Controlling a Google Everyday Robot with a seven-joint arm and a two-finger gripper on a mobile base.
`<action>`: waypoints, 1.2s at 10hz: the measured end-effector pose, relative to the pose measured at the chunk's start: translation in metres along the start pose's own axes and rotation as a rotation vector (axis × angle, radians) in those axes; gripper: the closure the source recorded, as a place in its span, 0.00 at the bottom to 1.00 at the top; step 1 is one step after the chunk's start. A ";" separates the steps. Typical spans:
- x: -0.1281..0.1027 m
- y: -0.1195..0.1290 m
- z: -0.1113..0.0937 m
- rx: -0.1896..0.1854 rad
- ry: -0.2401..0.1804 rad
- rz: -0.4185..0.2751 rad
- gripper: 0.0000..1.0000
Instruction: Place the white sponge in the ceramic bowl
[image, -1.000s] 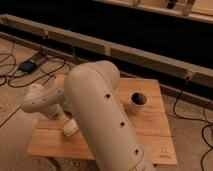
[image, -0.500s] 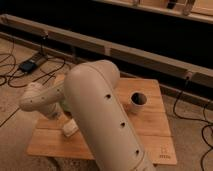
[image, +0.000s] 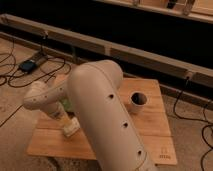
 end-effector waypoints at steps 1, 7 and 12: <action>-0.007 -0.011 0.006 0.006 0.011 0.018 0.20; -0.013 -0.036 0.035 0.008 0.065 0.058 0.21; -0.007 -0.025 0.046 0.012 0.087 0.039 0.65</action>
